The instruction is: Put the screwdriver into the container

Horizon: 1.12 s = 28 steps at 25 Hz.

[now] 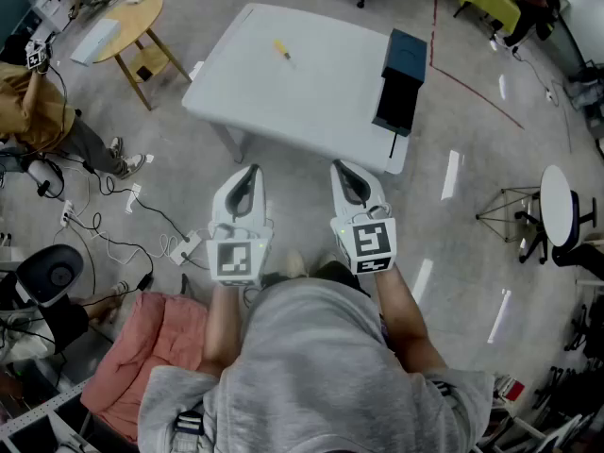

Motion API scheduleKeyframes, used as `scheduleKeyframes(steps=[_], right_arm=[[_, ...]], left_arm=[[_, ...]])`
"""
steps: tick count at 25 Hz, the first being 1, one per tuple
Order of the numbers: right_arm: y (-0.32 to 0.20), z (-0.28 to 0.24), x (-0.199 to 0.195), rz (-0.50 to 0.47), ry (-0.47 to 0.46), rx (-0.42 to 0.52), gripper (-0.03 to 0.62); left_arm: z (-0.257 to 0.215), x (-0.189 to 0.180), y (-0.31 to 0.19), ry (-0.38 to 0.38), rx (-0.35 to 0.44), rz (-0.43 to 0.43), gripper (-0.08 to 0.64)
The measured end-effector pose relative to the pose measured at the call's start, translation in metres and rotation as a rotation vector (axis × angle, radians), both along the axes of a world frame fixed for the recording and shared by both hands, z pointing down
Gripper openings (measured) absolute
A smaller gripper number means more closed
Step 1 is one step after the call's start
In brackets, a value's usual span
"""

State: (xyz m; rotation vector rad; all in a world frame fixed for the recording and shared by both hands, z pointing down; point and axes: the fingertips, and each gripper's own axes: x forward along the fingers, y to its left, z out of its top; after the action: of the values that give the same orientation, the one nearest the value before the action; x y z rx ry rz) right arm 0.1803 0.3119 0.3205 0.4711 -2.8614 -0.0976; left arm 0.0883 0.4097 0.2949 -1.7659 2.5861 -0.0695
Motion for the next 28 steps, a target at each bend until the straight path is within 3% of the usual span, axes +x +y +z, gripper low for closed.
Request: scheduleKeyframes(steps=[15,20,28], right_arm=[[0.002,0.0,-0.008,0.018,-0.006,-0.015,0.003],[-0.009,0.007,-0.017,0.017,0.009,-0.017,0.003],[-0.046,0.013,-0.059,0.002,0.008,-0.034,0.003]], left_arm=[[0.002,-0.011,0.003,-0.009,-0.007,0.013,0.012],[0.008,-0.023,-0.007,0.023,-0.015,-0.001,0.012],[0.014,-0.061,-0.042,0.024,-0.023,-0.011,0.012]])
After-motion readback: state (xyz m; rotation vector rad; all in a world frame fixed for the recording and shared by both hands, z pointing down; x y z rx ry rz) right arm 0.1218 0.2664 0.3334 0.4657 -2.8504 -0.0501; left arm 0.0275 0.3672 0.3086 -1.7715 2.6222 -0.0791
